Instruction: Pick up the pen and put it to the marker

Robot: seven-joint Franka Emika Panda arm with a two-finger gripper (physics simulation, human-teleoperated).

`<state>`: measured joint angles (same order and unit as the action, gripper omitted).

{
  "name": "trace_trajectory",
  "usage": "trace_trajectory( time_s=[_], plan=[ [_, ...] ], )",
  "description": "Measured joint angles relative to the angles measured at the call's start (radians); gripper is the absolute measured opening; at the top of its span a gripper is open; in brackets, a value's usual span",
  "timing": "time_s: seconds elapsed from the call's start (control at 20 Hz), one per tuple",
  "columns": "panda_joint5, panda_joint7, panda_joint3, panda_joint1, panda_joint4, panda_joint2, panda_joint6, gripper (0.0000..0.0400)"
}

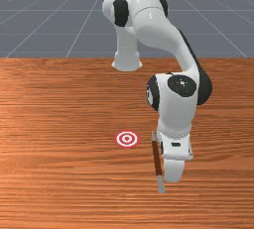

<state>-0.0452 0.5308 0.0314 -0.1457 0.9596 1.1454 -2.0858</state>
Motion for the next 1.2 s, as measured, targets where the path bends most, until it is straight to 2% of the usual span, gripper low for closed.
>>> trace_trajectory(
  time_s=[0.1,0.2,0.3,0.4,0.5,0.55,0.9,1.05,1.2],
  plan=[
    [0.004,-0.068,-0.003,-0.034,-0.07,0.037,0.033,0.0],
    [-0.005,-0.038,0.007,-0.055,-0.114,0.061,0.053,0.0],
    [-0.009,-0.013,0.012,-0.059,-0.121,0.071,0.049,0.0],
    [-0.008,-0.01,0.012,-0.061,-0.225,0.16,0.066,0.0],
    [-0.008,-0.01,0.012,-0.061,-0.223,0.164,0.066,0.0],
    [-0.007,-0.008,0.012,-0.063,-0.287,0.209,0.085,0.0],
    [-0.007,-0.008,0.012,-0.063,-0.285,0.212,0.085,0.0],
    [-0.024,0.13,0.028,-0.025,-0.161,0.144,0.026,0.0001],
    [-0.036,0.276,0.036,0.057,-0.042,0.081,-0.03,0.0]
  ],
)
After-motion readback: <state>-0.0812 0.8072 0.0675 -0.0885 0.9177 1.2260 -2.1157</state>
